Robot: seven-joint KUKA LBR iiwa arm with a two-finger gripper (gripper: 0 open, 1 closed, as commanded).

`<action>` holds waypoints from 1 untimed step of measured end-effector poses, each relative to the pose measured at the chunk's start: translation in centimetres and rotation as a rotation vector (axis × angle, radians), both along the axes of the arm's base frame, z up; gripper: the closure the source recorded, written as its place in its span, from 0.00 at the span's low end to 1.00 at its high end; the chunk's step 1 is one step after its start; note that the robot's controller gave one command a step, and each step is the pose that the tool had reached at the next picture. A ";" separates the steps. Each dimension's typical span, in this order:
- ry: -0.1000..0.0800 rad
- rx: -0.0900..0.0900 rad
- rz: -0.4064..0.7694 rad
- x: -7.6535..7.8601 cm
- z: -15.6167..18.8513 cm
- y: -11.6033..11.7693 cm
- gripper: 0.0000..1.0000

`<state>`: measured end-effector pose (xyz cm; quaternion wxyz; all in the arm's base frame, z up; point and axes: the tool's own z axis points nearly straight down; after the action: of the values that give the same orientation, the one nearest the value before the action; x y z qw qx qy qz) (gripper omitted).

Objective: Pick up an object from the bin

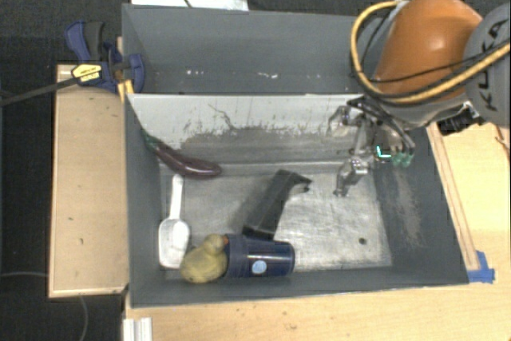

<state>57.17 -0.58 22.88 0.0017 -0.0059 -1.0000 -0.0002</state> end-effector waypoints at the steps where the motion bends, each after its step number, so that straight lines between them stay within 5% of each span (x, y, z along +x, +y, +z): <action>1: -0.008 0.000 0.000 0.2 0.4 0.0 1.00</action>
Offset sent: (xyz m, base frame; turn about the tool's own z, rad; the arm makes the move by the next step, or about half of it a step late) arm 0.0000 0.0000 0.0000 0.0000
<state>57.32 -0.58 23.26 -0.0022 -0.0059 -1.0000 -0.0002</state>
